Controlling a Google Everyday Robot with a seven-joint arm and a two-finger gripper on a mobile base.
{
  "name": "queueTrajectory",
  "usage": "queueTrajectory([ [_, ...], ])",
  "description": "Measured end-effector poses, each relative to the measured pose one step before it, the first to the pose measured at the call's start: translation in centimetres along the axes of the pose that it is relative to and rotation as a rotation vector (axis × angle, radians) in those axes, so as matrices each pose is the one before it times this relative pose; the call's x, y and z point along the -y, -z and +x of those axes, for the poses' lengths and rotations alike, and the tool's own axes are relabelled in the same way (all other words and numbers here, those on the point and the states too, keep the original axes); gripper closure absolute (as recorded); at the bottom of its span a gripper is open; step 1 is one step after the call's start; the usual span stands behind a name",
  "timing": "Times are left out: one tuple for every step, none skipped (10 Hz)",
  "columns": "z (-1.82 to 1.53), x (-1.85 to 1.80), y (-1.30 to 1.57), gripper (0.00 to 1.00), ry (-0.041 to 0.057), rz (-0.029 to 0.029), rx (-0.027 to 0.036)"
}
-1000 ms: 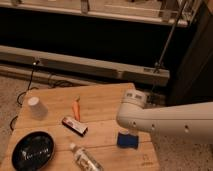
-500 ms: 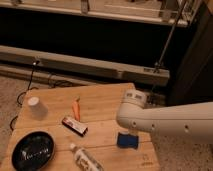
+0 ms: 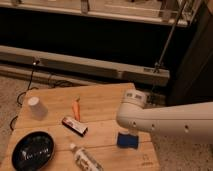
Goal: Place the eraser on the white sponge
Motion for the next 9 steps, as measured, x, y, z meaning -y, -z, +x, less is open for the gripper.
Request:
queueTrajectory([
  [-0.002, -0.004, -0.001, 0.28, 0.00005, -0.00006, 0.00004],
  [-0.001, 0.001, 0.002, 0.28, 0.00001, 0.00001, -0.00001],
  [-0.063, 0.062, 0.032, 0.28, 0.00014, 0.00074, 0.00128],
  [-0.574, 0.299, 0.098, 0.28, 0.00009, 0.00208, 0.01832],
  [-1.848, 0.559, 0.392, 0.28, 0.00826, 0.00575, 0.04595],
  [-2.116, 0.294, 0.372, 0.28, 0.01230, 0.00209, 0.04435],
  [-3.437, 0.230, 0.576, 0.28, 0.02371, 0.00167, 0.06483],
  [-1.970, 0.049, 0.245, 0.28, 0.01498, -0.00039, 0.03405],
  [-2.915, -0.337, 0.174, 0.28, 0.02478, -0.00973, 0.04407],
])
